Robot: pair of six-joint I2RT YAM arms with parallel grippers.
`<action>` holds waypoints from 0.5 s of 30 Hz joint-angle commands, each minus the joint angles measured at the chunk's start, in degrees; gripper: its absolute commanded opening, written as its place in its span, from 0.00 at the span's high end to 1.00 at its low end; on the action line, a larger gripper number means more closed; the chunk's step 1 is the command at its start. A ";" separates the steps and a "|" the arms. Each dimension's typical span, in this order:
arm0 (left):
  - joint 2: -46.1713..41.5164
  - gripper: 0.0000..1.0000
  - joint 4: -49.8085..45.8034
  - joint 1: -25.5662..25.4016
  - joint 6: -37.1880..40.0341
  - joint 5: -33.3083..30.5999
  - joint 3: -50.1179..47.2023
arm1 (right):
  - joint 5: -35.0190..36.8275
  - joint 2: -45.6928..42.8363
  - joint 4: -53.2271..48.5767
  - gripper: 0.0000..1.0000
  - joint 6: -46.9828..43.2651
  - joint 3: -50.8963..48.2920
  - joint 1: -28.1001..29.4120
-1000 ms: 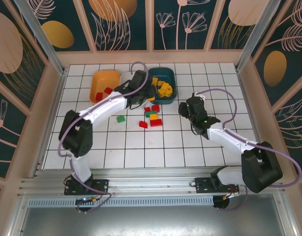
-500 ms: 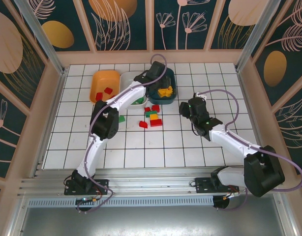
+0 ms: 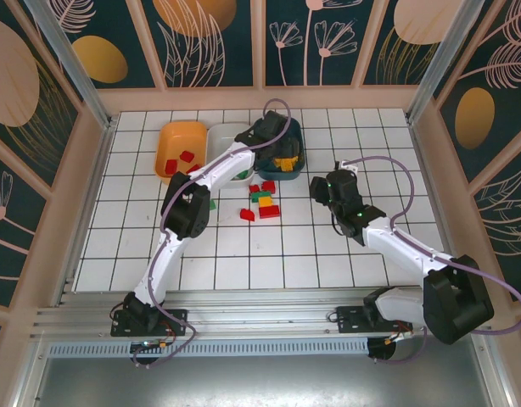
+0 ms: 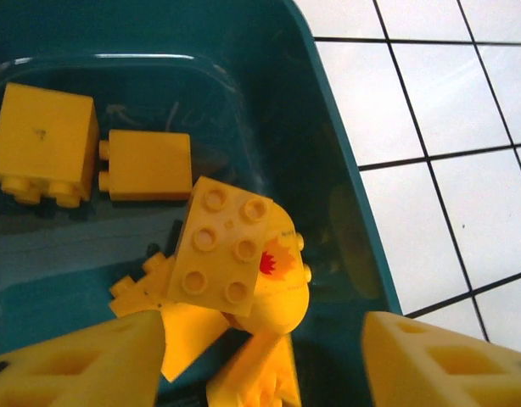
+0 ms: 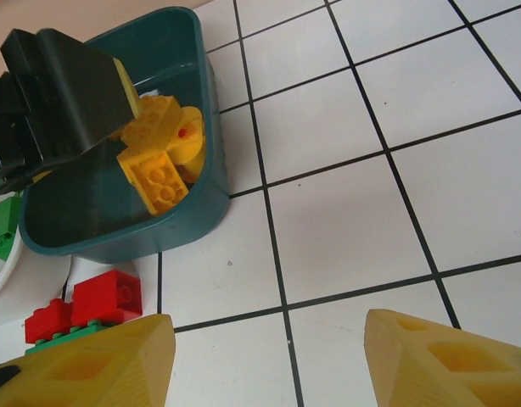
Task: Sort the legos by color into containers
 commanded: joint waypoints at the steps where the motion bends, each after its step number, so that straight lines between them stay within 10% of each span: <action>1: -4.86 0.22 2.01 -0.20 2.38 0.87 -1.91 | 0.18 -1.39 2.82 0.37 -0.58 -0.96 0.23; 6: -14.53 0.19 3.88 0.11 3.98 -1.97 -9.06 | 0.07 -0.32 3.89 0.36 -1.14 -0.74 2.74; 15: -48.18 0.05 24.34 14.89 -11.85 5.98 -58.61 | 0.01 14.95 1.98 0.29 -3.17 7.26 15.06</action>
